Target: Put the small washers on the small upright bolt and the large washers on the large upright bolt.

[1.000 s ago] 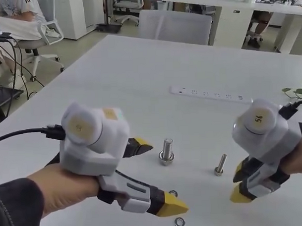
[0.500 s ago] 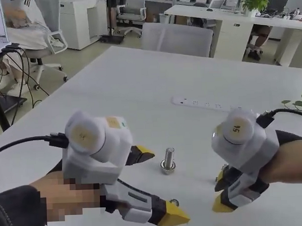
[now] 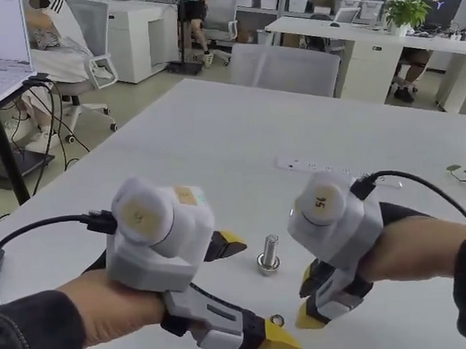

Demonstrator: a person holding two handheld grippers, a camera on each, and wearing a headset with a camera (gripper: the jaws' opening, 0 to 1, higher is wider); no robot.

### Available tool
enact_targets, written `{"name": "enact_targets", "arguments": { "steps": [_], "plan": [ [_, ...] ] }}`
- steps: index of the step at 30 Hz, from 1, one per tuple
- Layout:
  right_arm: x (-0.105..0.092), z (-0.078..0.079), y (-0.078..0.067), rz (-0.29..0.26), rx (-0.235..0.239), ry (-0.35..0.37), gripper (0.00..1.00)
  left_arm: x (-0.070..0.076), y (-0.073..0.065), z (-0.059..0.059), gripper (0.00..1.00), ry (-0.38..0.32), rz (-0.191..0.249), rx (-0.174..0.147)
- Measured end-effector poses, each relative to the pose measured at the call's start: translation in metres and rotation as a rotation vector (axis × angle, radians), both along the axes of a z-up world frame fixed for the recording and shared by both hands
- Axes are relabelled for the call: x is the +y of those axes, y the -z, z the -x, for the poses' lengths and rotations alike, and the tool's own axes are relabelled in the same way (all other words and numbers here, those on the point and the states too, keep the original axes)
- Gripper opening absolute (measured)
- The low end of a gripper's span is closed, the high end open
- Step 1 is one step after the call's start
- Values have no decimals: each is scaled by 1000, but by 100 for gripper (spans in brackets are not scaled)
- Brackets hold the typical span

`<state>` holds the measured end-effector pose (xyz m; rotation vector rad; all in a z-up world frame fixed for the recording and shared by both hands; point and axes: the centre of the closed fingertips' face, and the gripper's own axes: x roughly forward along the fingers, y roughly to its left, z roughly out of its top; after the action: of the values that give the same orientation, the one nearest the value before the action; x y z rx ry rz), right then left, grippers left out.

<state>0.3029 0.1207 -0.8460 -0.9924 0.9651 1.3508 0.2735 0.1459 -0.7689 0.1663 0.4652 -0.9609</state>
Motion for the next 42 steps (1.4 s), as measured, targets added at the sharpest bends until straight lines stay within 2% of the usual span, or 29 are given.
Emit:
{"name": "enact_targets", "arguments": {
  "steps": [8, 15, 24, 27, 32, 42],
  "plan": [
    [16, 2, 12, 3, 27, -21, 26, 3, 1, 1, 86, -11, 5, 3],
    [19, 1, 23, 16, 44, -22, 25, 4, 1, 0, 86, -17, 10, 5],
    [14, -2, 33, 45, 34, -38, 21, 3, 4, -2, 85, -16, 14, 11],
    [15, -2, 32, 43, 28, -43, 20, 3, 4, -2, 85, -16, 17, 12],
    [15, -2, 34, 67, -8, -85, 20, 3, 4, -3, 85, -17, 20, 11],
    [15, -2, 33, 66, -18, -107, 15, 3, 4, -3, 85, -16, 24, 12]
  ]
}}
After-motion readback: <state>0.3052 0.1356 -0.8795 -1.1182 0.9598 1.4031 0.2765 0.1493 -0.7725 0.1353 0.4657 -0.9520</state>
